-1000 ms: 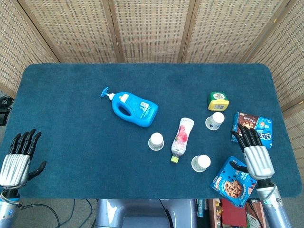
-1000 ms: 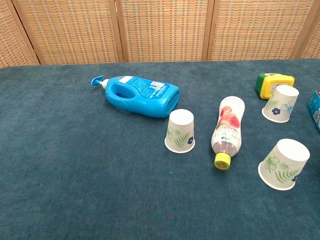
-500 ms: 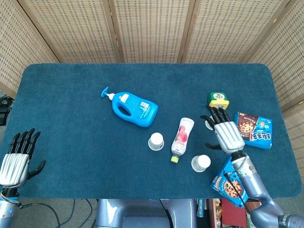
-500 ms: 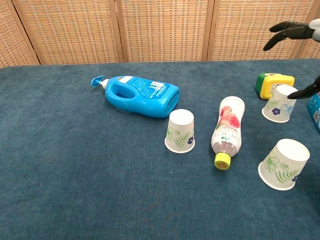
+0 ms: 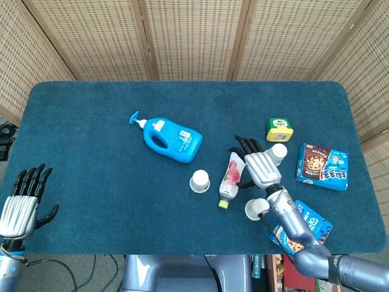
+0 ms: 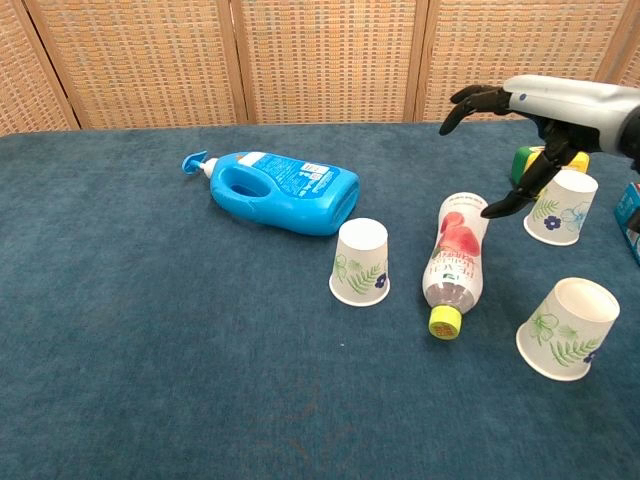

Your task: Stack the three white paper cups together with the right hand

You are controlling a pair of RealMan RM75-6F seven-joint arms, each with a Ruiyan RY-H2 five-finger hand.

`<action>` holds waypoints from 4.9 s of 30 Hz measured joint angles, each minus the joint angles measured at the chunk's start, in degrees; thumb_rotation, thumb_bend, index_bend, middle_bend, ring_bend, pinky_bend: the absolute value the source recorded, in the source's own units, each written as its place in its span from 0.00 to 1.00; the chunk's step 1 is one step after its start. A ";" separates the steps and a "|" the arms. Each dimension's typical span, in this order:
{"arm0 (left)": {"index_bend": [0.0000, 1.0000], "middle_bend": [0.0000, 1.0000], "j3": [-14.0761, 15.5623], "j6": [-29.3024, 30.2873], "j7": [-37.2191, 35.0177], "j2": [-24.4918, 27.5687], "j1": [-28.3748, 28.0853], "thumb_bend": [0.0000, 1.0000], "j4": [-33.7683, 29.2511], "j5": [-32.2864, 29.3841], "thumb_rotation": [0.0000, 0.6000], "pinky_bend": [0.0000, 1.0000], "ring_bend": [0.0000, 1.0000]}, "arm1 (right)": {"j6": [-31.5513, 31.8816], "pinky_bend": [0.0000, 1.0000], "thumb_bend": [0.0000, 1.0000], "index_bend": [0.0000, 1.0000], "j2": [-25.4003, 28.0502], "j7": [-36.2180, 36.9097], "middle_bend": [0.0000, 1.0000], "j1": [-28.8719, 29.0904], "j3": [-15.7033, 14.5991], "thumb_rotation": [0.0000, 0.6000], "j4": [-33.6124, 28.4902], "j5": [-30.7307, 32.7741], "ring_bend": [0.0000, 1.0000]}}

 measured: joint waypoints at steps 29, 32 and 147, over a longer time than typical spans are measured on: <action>0.00 0.00 0.01 -0.53 -1.46 0.30 -0.40 0.32 -0.16 0.01 1.00 0.00 0.00 | 0.77 0.00 0.13 0.26 -9.55 -7.70 0.00 9.25 -0.95 1.00 0.48 10.79 0.00; 0.00 0.00 0.08 -0.56 -1.58 0.27 -0.42 0.32 -0.12 0.07 1.00 0.00 0.00 | 0.40 0.00 0.13 0.27 -10.41 -8.05 0.00 10.20 -0.99 1.00 1.78 11.48 0.00; 0.00 0.00 1.28 -1.02 -0.64 -0.18 -0.86 0.32 -0.71 1.30 1.00 0.00 0.00 | 19.05 0.06 0.16 0.50 15.46 -6.06 0.09 -10.58 -14.38 1.00 -21.76 3.26 0.00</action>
